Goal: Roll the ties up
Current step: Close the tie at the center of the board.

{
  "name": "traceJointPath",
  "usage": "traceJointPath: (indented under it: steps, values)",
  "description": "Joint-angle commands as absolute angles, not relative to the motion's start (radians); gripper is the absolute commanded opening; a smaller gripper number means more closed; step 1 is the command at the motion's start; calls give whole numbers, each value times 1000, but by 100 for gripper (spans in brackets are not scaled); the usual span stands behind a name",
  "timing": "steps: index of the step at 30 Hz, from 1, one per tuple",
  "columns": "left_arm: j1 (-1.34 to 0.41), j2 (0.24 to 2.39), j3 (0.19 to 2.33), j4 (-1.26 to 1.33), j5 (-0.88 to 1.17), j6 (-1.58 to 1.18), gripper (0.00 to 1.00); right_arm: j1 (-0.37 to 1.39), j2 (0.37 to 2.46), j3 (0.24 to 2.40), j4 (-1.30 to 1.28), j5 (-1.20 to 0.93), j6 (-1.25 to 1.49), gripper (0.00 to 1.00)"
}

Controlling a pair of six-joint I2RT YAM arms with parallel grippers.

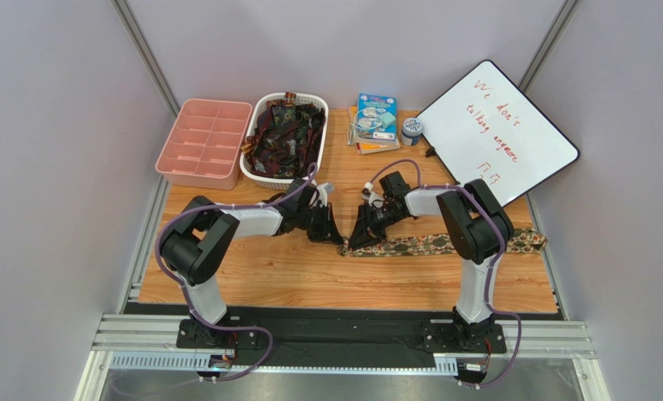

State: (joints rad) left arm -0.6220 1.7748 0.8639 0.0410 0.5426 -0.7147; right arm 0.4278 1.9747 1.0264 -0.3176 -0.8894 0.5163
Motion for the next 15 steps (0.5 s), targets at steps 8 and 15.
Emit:
traceJointPath:
  steps: [8, 15]
  values:
    - [-638, 1798, 851, -86, 399, -644, 0, 390, 1893, 983, -232, -899, 564, 42]
    - [-641, 1795, 867, -92, 405, -647, 0, 436, 1921, 1006, -232, -877, 577, 40]
